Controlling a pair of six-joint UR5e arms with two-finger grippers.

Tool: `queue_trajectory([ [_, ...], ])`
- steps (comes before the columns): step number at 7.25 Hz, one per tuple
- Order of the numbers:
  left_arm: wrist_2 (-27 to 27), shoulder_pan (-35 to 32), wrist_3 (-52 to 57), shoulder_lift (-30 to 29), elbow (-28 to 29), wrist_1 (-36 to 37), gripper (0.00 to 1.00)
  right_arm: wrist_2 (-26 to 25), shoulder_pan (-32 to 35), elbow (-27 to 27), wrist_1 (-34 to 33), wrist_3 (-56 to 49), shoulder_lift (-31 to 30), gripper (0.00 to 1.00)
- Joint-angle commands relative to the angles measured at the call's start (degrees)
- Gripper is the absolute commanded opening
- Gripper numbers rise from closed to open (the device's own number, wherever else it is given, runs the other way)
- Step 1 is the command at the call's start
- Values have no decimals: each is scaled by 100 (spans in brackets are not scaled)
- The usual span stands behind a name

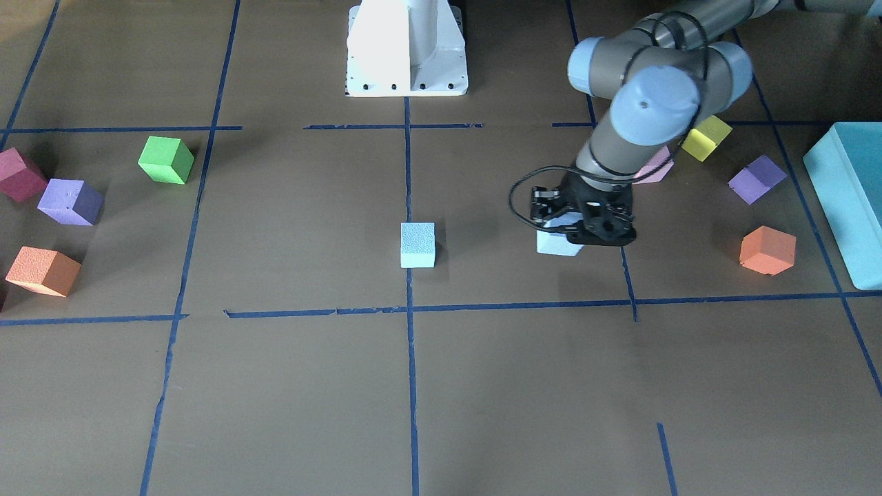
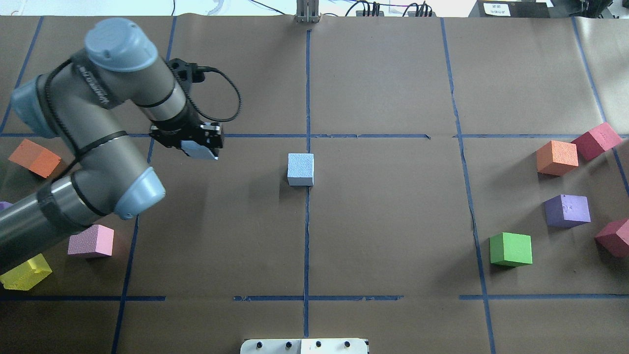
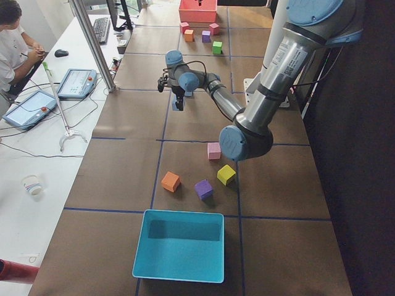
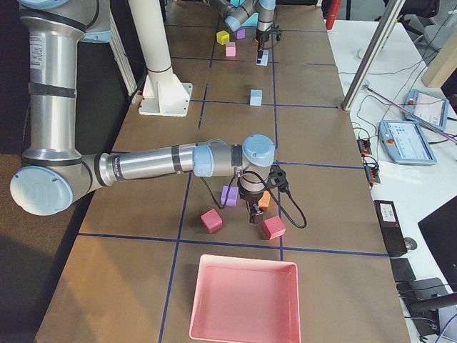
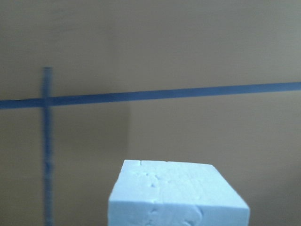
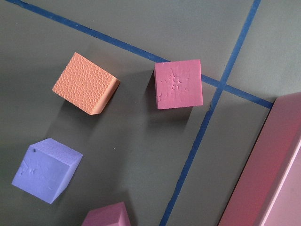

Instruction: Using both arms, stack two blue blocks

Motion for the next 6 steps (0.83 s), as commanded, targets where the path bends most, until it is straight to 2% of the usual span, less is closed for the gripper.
queue_trajectory([
  [1, 698, 745, -1110, -1348, 797, 210, 8, 0, 0, -9, 0, -5, -1, 100],
  [4, 1043, 1055, -1095, -1897, 1678, -185, 8, 0, 0, 35, -9, 3, -1, 100],
  [6, 1043, 1046, -1033, -1855, 1733, -186, 8, 0, 0, 44, 0, 3, -1, 100],
])
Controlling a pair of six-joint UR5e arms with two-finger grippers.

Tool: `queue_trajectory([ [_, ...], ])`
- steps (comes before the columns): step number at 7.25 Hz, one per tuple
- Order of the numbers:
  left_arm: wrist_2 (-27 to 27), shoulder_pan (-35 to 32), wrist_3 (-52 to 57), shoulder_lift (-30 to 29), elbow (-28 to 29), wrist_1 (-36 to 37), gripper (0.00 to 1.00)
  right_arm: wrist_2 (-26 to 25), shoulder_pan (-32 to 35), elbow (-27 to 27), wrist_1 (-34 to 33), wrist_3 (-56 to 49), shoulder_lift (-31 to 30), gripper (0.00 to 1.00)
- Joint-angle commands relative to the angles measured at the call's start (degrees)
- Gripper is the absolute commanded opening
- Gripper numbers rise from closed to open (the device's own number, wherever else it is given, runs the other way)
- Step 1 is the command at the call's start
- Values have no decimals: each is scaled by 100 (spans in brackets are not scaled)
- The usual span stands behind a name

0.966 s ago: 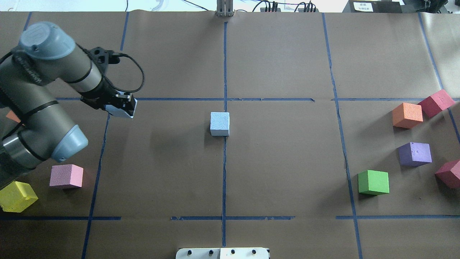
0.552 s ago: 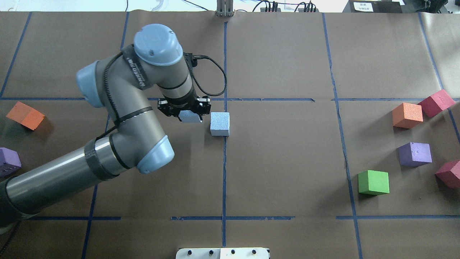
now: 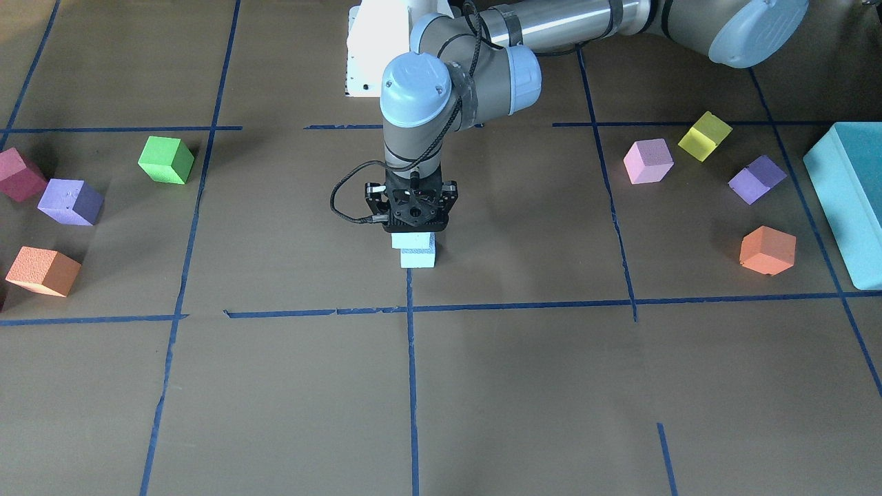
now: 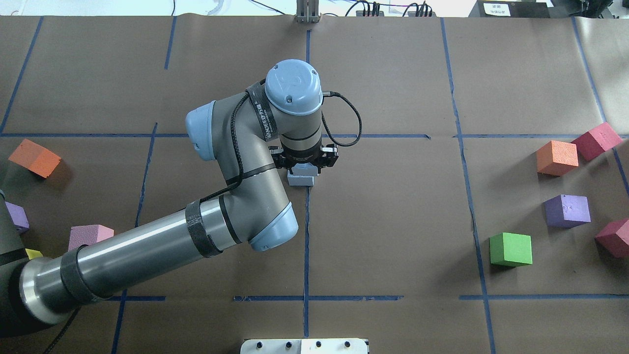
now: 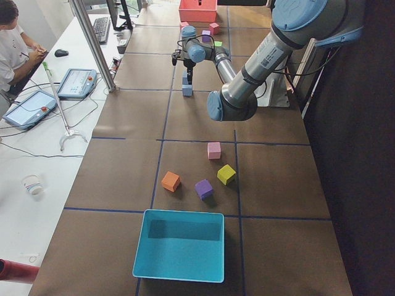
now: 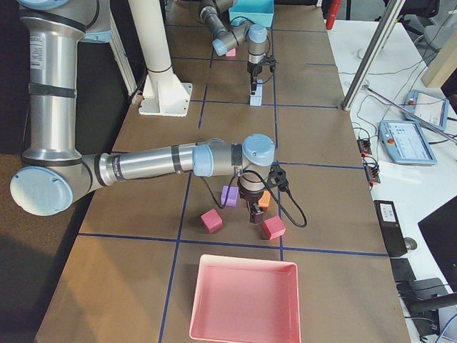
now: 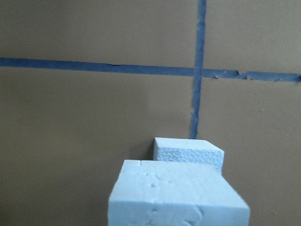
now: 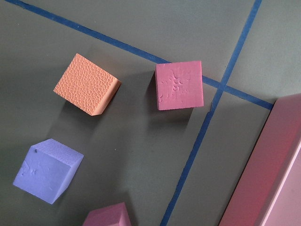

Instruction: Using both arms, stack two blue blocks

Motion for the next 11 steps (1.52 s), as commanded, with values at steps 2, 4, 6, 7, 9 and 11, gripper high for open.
queue_trajectory([
  [2, -6, -37, 24, -8, 88, 23, 8, 0, 0, 10, 2, 0, 0, 100],
  [4, -15, -54, 15, 0, 88, 59, 34, 0, 0, 10, 2, 0, 0, 100],
  [6, -23, -81, 24, 0, 71, -2, 100, 0, 0, 10, 2, 0, 0, 100],
  [7, -84, -211, 33, -8, 36, 15, 100, 0, 0, 19, 2, 0, 9, 100],
  [9, -960, -824, 766, 87, -165, 94, 100, 0, 0, -7, -6, 79, 9, 100],
  [11, -1462, -1745, 2483, 734, -420, 356, 100, 17, 0, 1, -6, 79, 9, 100],
])
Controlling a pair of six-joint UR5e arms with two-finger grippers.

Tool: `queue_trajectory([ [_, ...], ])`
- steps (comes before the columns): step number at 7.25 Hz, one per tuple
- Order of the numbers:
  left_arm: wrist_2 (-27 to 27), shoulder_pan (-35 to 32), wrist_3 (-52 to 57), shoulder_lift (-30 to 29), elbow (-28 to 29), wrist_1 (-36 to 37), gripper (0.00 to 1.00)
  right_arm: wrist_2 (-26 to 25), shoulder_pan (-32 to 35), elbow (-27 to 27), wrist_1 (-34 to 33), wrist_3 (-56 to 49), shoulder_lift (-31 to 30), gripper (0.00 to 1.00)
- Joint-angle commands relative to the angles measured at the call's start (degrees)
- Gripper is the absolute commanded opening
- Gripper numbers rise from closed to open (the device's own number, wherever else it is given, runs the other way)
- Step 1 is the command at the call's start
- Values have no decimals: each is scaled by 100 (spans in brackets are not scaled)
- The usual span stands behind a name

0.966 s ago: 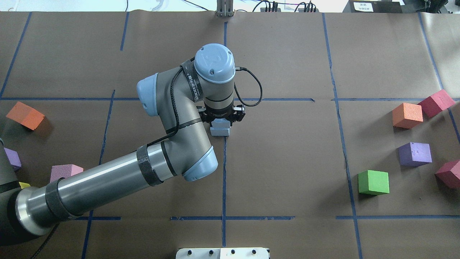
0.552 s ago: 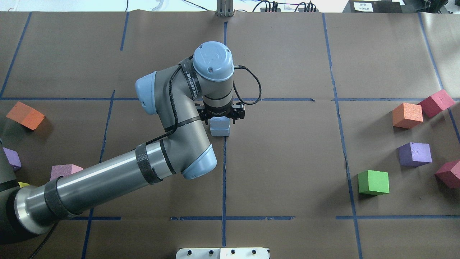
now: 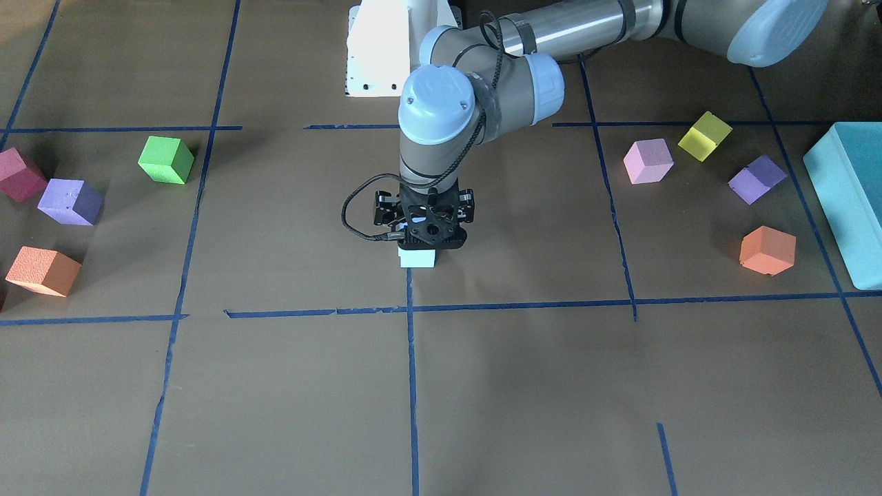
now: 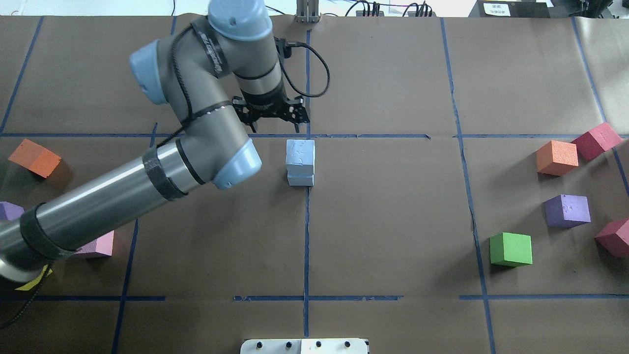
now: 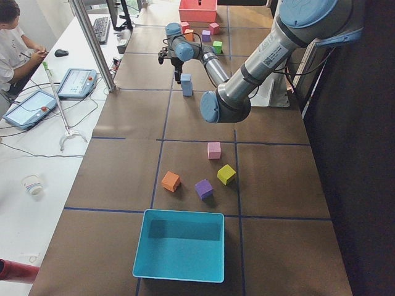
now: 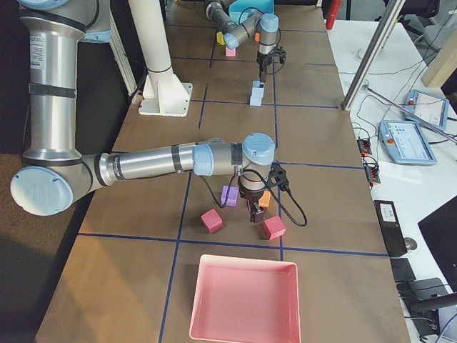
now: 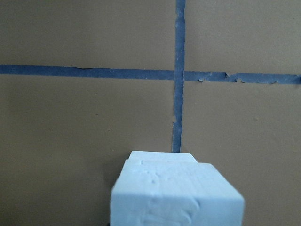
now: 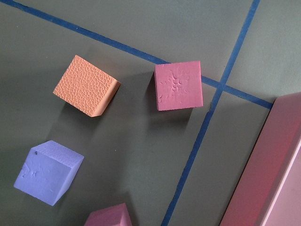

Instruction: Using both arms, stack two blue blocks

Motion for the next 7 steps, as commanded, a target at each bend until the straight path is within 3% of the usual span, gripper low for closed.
queue_trajectory([
  [1, -698, -1307, 2429, 1016, -233, 177, 100, 1, 0, 5, -6, 9, -8, 100],
  [4, -1325, -3295, 5230, 2616, -207, 168, 100, 1, 0, -12, -6, 271, -9, 100],
  [6, -1387, -3852, 6469, 4072, -495, -145, 100, 10, 0, -13, -33, 595, -139, 99],
  [7, -1300, -3967, 6520, 4707, -689, -296, 100, 18, 0, -4, -7, 711, -184, 99],
])
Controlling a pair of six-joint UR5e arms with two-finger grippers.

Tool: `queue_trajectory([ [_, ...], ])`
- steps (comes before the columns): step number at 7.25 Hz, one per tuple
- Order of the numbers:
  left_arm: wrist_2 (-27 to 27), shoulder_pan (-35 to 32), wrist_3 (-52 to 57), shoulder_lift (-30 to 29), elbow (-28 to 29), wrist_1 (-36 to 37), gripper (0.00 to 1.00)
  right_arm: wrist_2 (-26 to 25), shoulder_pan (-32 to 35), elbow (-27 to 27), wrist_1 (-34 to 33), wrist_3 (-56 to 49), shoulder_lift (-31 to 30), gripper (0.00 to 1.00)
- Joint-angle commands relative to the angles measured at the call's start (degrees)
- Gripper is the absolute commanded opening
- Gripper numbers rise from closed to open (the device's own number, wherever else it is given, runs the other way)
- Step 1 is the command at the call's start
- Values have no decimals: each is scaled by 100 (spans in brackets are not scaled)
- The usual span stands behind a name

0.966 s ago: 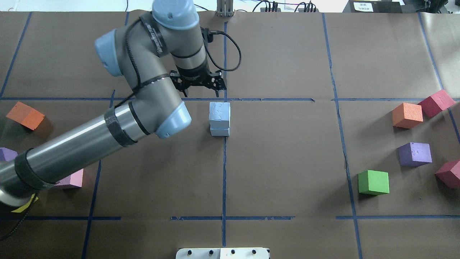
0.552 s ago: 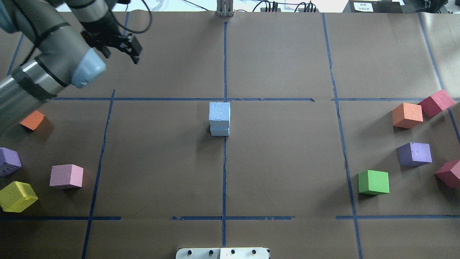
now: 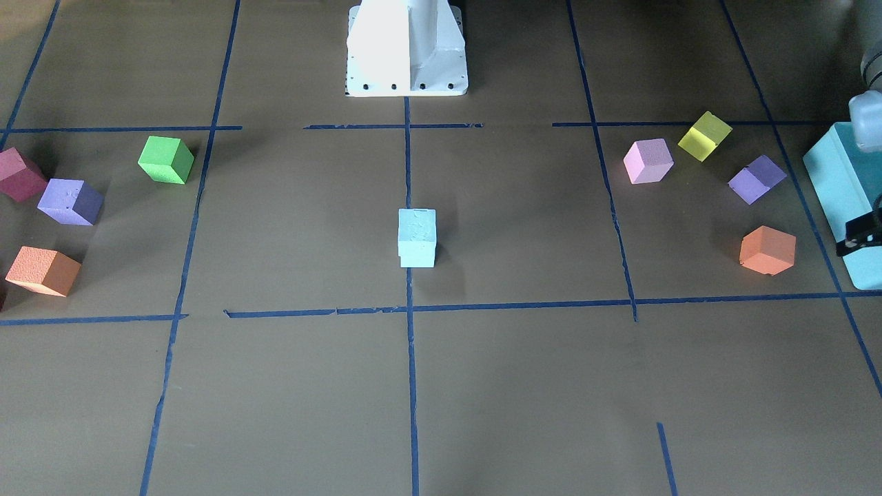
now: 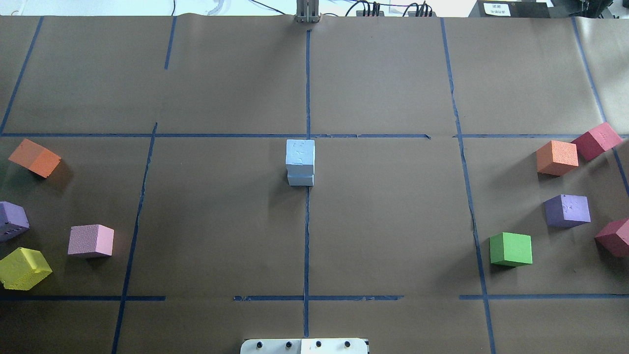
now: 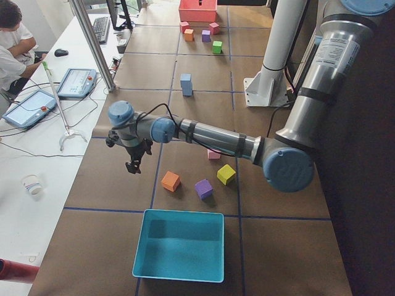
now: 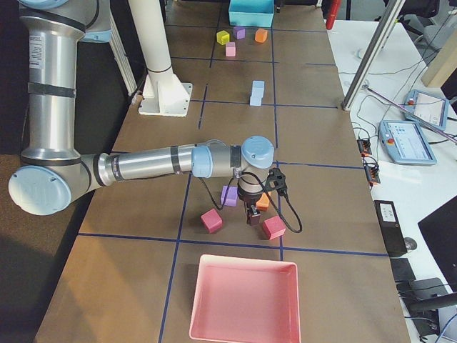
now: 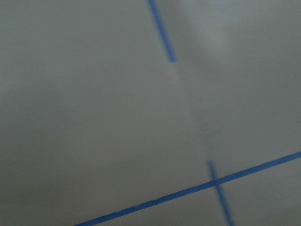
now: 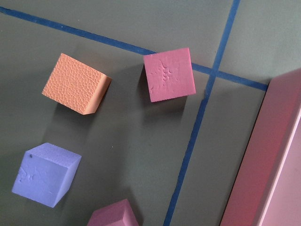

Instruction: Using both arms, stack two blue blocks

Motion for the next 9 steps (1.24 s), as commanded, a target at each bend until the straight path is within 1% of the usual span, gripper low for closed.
queue_trajectory([
  [1, 573, -299, -28, 902, -214, -151, 100, 18, 0, -14, 19, 190, -74, 99],
  [2, 813, -413, -110, 964, -266, -160, 100, -17, 0, -15, 10, 181, -74, 99],
  [3, 746, -449, -111, 999, -145, -133, 100, -17, 0, -32, -16, 181, -83, 100],
  [4, 719, -449, -111, 1391, -213, -151, 100, 9, 0, -15, -7, 164, -117, 100],
  [5, 692, -449, -111, 1508, -222, -151, 100, -34, 0, 11, 28, 103, -118, 100],
  [6, 666, -458, -111, 1527, -240, -142, 100, -95, 0, -41, 28, 102, -66, 100],
  [8, 438, -423, -102, 1492, -205, -151, 100, -429, 0, -32, 28, 93, -48, 100],
  [9, 429, -423, -102, 1518, -274, -151, 100, -421, 0, -137, 37, 93, -91, 100],
])
